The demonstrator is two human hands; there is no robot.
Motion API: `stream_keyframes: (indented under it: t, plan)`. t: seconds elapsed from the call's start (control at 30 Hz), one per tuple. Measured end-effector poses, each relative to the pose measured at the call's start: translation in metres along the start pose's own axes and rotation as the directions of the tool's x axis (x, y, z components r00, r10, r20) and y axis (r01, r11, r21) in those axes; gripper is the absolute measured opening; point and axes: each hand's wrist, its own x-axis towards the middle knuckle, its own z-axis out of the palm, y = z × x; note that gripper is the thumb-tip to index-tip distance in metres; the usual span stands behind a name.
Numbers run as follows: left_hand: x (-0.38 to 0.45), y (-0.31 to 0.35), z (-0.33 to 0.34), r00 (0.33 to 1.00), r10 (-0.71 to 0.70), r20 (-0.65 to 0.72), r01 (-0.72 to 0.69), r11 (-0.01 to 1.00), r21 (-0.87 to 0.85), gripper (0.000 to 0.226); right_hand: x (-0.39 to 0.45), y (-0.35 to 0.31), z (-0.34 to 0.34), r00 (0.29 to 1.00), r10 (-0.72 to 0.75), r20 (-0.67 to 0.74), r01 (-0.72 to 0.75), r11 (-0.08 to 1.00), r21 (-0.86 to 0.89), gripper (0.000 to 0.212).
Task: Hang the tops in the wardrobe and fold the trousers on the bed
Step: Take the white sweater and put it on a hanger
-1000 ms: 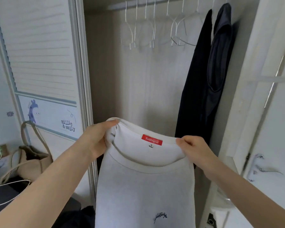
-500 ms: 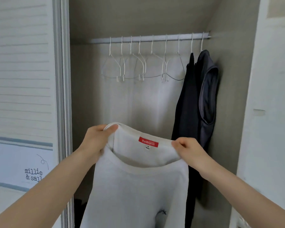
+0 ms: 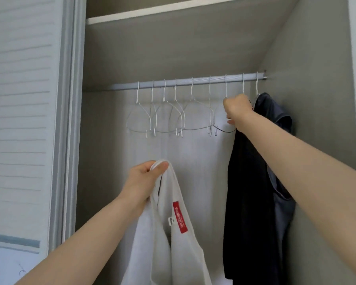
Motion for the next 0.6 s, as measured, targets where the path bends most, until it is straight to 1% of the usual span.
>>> stream_keyframes:
  t: [0.03, 0.13, 0.23, 0.3, 0.4, 0.5, 0.6]
  plan:
    - [0.008, -0.001, 0.0, 1.0, 0.012, 0.015, -0.012, 1.0, 0.002, 0.035, 0.015, -0.002, 0.002, 0.999, 0.038, 0.025, -0.037, 0.999, -0.015, 0.008]
    - [0.026, -0.001, 0.003, 0.998, 0.043, 0.041, -0.043, 0.999, -0.004, 0.042, 0.043, 0.002, 0.01, 0.981, 0.156, 0.118, -0.14, 0.981, -0.133, 0.021]
    - [0.041, -0.001, 0.005, 0.997, 0.067, 0.049, -0.066, 0.998, -0.015, 0.042, 0.063, 0.013, 0.018, 0.959, 0.245, 0.141, -0.218, 0.96, -0.178, 0.028]
    - [0.05, -0.003, 0.006, 0.994, 0.093, 0.059, -0.092, 0.996, -0.009, 0.045, 0.075, 0.019, 0.022, 0.943, 0.279, 0.181, -0.242, 0.949, -0.204, 0.031]
    - [0.06, -0.008, 0.007, 0.99, 0.125, 0.065, -0.128, 0.991, 0.044, 0.044, 0.089, 0.02, 0.024, 0.927, 0.3, 0.226, -0.264, 0.948, -0.175, 0.024]
    - [0.067, -0.015, 0.009, 0.99, 0.132, 0.042, -0.135, 0.989, 0.062, 0.038, 0.099, 0.015, 0.027, 0.909, 0.316, 0.27, -0.302, 0.949, -0.093, 0.023]
    - [0.07, -0.021, 0.007, 0.991, 0.126, 0.039, -0.129, 0.989, 0.068, 0.039, 0.099, 0.011, 0.033, 0.911, 0.308, 0.275, -0.293, 0.951, -0.097, 0.014]
